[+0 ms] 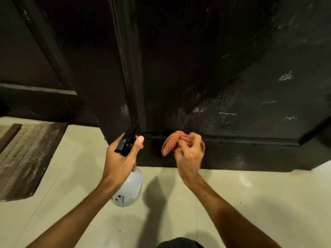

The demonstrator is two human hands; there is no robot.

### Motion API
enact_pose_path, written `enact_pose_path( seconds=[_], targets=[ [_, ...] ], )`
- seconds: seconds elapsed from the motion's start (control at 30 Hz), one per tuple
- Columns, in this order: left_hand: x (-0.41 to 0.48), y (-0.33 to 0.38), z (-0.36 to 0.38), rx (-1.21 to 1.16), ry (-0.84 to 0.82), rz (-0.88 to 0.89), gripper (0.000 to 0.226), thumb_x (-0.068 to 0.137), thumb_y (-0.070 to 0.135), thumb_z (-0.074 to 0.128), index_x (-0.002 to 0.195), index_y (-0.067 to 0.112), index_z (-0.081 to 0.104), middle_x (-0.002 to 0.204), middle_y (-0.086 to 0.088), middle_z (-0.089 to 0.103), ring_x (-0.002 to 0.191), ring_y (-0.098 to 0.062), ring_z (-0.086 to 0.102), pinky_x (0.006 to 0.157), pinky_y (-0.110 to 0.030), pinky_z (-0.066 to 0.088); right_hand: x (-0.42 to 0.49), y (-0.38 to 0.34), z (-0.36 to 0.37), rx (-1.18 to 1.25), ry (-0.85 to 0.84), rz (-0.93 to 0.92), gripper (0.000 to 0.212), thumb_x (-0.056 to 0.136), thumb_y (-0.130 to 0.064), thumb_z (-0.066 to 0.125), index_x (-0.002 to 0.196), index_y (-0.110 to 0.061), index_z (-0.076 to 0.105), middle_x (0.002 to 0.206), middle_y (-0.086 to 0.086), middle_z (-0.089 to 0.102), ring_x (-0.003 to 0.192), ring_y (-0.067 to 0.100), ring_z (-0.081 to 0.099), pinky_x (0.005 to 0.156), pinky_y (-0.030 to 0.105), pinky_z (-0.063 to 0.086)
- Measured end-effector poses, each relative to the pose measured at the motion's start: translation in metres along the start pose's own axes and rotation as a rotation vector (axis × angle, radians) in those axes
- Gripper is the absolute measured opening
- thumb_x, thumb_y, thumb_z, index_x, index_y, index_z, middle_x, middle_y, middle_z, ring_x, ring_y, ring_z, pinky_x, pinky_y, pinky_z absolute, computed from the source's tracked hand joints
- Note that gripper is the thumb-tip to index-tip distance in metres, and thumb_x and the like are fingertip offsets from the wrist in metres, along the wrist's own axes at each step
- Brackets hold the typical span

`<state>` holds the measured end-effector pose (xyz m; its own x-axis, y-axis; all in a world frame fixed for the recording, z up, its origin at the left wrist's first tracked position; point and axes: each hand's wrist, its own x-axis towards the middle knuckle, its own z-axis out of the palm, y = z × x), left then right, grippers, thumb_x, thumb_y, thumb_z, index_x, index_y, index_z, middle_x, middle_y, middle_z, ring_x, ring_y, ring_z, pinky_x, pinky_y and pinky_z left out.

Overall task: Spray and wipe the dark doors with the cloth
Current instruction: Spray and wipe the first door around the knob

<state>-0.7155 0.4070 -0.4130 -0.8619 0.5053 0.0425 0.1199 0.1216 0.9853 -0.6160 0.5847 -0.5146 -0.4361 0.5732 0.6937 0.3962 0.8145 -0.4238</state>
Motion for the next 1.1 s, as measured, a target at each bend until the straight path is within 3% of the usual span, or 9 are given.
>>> enact_pose_path(
  seconds=[0.07, 0.17, 0.27, 0.37, 0.57, 0.73, 0.93, 1.03, 1.1],
  targets=[
    [0.005, -0.003, 0.004, 0.005, -0.012, 0.011, 0.025, 0.095, 0.037, 0.068, 0.099, 0.012, 0.069, 0.079, -0.026, 0.066, 0.045, -0.021, 0.045, 0.042, -0.025, 0.044, 0.01, -0.03, 0.019, 0.067, -0.049, -0.112, 0.021, 0.076, -0.002, 0.072, 0.094, -0.012, 0.073, 0.115, 0.011, 0.054, 0.091, 0.029, 0.059, 0.075, 0.029, 0.052],
    [0.002, -0.008, 0.017, 0.035, -0.059, 0.004, 0.029, 0.094, 0.041, 0.068, 0.105, 0.014, 0.07, 0.073, -0.017, 0.068, 0.042, -0.014, 0.049, 0.043, -0.025, 0.046, 0.011, -0.045, 0.021, 0.085, -0.13, -0.28, 0.025, 0.087, -0.005, 0.069, 0.109, -0.017, 0.065, 0.114, 0.002, 0.054, 0.102, 0.019, 0.056, 0.082, 0.032, 0.058],
    [-0.009, -0.009, 0.042, 0.031, -0.125, -0.023, 0.032, 0.091, 0.042, 0.069, 0.098, 0.011, 0.07, 0.06, -0.016, 0.059, 0.04, -0.015, 0.045, 0.042, -0.027, 0.043, -0.006, 0.027, -0.013, -0.02, -0.103, -0.065, 0.027, 0.093, -0.028, 0.055, 0.11, -0.017, 0.072, 0.123, -0.009, 0.05, 0.109, 0.011, 0.059, 0.092, 0.009, 0.041],
    [-0.013, -0.008, 0.063, -0.03, -0.189, -0.02, 0.032, 0.088, 0.042, 0.07, 0.093, 0.01, 0.069, 0.077, -0.02, 0.067, 0.042, -0.018, 0.042, 0.041, -0.026, 0.039, -0.009, 0.082, -0.042, -0.025, 0.077, 0.205, 0.026, 0.079, -0.01, 0.056, 0.095, -0.008, 0.077, 0.133, 0.0, 0.044, 0.11, 0.035, 0.059, 0.099, 0.037, 0.051],
    [-0.017, -0.012, 0.113, 0.003, -0.256, -0.046, 0.027, 0.088, 0.046, 0.07, 0.093, 0.02, 0.069, 0.083, -0.019, 0.072, 0.04, -0.015, 0.046, 0.044, -0.029, 0.044, 0.003, 0.07, -0.034, 0.057, -0.044, 0.031, 0.027, 0.078, -0.008, 0.056, 0.094, -0.009, 0.078, 0.128, 0.019, 0.056, 0.11, 0.035, 0.059, 0.096, 0.032, 0.048],
    [-0.033, -0.008, 0.163, 0.04, -0.39, -0.035, 0.023, 0.094, 0.039, 0.07, 0.091, 0.016, 0.067, 0.08, -0.008, 0.073, 0.042, -0.015, 0.048, 0.045, -0.03, 0.044, 0.001, 0.161, -0.105, 0.063, 0.403, 0.514, 0.033, 0.071, 0.006, 0.05, 0.093, -0.003, 0.073, 0.116, 0.007, 0.048, 0.097, 0.021, 0.058, 0.086, 0.041, 0.054],
    [-0.037, -0.009, 0.213, 0.108, -0.45, -0.021, 0.026, 0.095, 0.041, 0.068, 0.086, 0.017, 0.066, 0.077, -0.008, 0.068, 0.043, -0.006, 0.051, 0.045, -0.028, 0.046, 0.003, 0.172, -0.112, 0.093, 0.158, 0.387, 0.038, 0.074, 0.012, 0.056, 0.103, -0.007, 0.074, 0.13, 0.009, 0.048, 0.112, 0.02, 0.056, 0.096, 0.03, 0.053],
    [-0.042, -0.017, 0.238, 0.163, -0.534, -0.011, 0.026, 0.092, 0.049, 0.069, 0.094, 0.023, 0.069, 0.088, -0.01, 0.071, 0.048, -0.01, 0.055, 0.046, -0.03, 0.049, 0.016, 0.221, -0.147, 0.161, 0.497, 0.755, 0.043, 0.077, 0.004, 0.049, 0.105, -0.021, 0.07, 0.117, -0.003, 0.045, 0.095, 0.025, 0.062, 0.087, 0.035, 0.057],
    [-0.041, -0.021, 0.246, 0.214, -0.541, -0.037, 0.037, 0.084, 0.067, 0.068, 0.096, 0.031, 0.069, 0.099, -0.013, 0.069, 0.063, -0.023, 0.066, 0.053, -0.038, 0.057, 0.033, 0.233, -0.16, 0.167, 0.611, 0.958, 0.035, 0.084, 0.003, 0.05, 0.107, -0.015, 0.069, 0.114, 0.001, 0.044, 0.093, 0.024, 0.059, 0.086, 0.015, 0.042]
  ],
)
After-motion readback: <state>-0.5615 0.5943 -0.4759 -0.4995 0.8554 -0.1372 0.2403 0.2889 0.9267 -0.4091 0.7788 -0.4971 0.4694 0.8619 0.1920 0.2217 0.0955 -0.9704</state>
